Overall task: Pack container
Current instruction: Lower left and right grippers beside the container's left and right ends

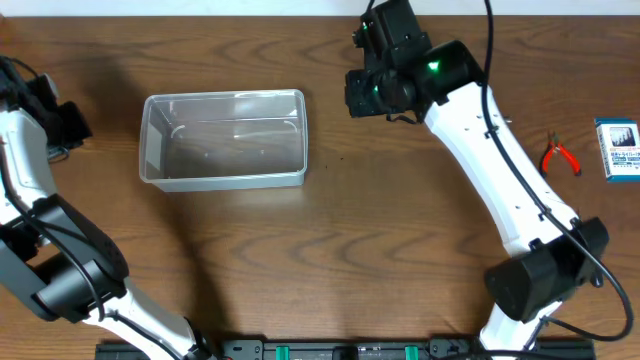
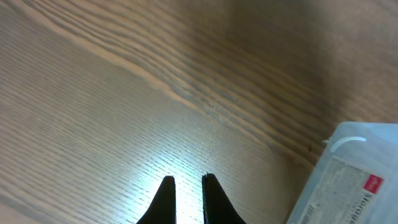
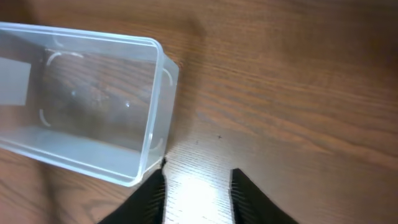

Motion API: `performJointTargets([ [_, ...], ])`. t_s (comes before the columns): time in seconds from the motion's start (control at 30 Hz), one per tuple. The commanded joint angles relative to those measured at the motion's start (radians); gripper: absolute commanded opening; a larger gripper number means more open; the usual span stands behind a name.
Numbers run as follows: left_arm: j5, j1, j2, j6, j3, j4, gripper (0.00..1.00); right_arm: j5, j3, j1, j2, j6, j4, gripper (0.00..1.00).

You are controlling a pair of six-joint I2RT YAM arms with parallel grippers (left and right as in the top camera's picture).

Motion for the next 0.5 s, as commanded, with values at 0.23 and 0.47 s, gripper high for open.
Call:
performJointTargets([
  [0.23,0.060,0.000,0.038,-0.008,0.009,-0.008,0.06,0.022,0.013,0.004,0.022,-0.005,-0.001,0.23],
  [0.47,0.080,-0.002,0.060,0.024,0.009,-0.008,0.06,0.028,0.013,0.004,0.022,-0.032,-0.019,0.25],
])
